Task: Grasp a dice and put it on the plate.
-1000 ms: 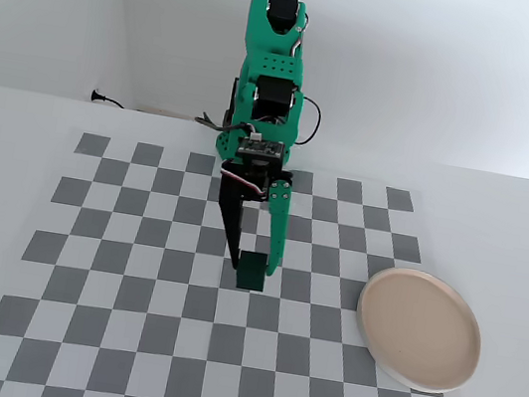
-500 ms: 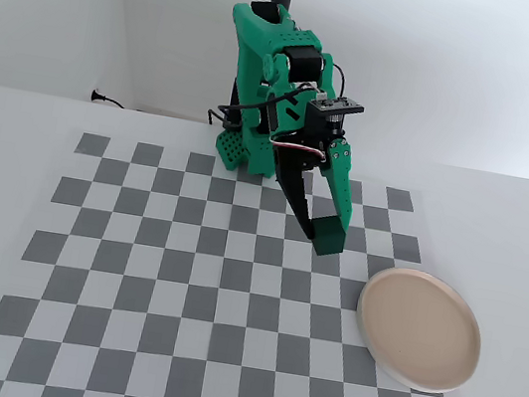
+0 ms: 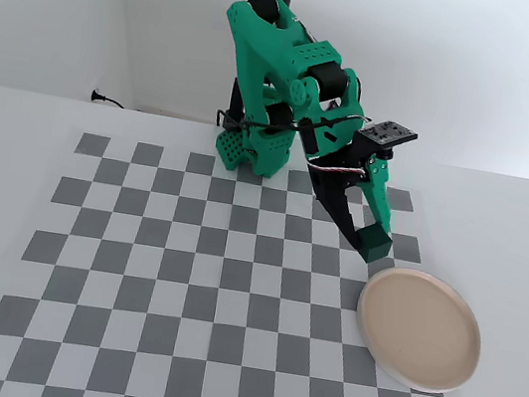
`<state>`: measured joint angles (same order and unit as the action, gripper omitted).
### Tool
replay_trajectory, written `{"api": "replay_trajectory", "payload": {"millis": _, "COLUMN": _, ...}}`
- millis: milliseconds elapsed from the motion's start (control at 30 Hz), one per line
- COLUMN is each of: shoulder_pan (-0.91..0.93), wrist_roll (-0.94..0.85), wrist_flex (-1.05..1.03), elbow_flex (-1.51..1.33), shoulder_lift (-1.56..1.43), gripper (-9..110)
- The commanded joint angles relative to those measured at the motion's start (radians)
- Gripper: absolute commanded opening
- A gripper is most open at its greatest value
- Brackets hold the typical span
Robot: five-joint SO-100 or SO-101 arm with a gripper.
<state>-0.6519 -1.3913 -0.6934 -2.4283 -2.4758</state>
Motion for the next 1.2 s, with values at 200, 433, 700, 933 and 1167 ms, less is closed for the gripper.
{"api": "replay_trajectory", "payload": {"millis": 200, "shoulder_pan": -0.106, "wrist_roll": 0.018, "wrist_flex": 0.049, "elbow_flex": 0.288, "shoulder_lift": 0.258, "gripper": -4}}
{"api": "replay_trajectory", "payload": {"millis": 433, "shoulder_pan": -0.112, "wrist_roll": 0.009, "wrist_flex": 0.127, "elbow_flex": 0.373, "shoulder_lift": 0.448, "gripper": -4}}
{"api": "replay_trajectory", "payload": {"millis": 700, "shoulder_pan": -0.103, "wrist_roll": 0.002, "wrist_flex": 0.219, "elbow_flex": 0.433, "shoulder_lift": 0.637, "gripper": 8}}
{"api": "replay_trajectory", "payload": {"millis": 933, "shoulder_pan": -0.114, "wrist_roll": 0.018, "wrist_flex": 0.268, "elbow_flex": 0.468, "shoulder_lift": 0.747, "gripper": 12}}
{"api": "replay_trajectory", "payload": {"millis": 1167, "shoulder_pan": -0.109, "wrist_roll": 0.031, "wrist_flex": 0.290, "elbow_flex": 0.477, "shoulder_lift": 0.787, "gripper": 13}}
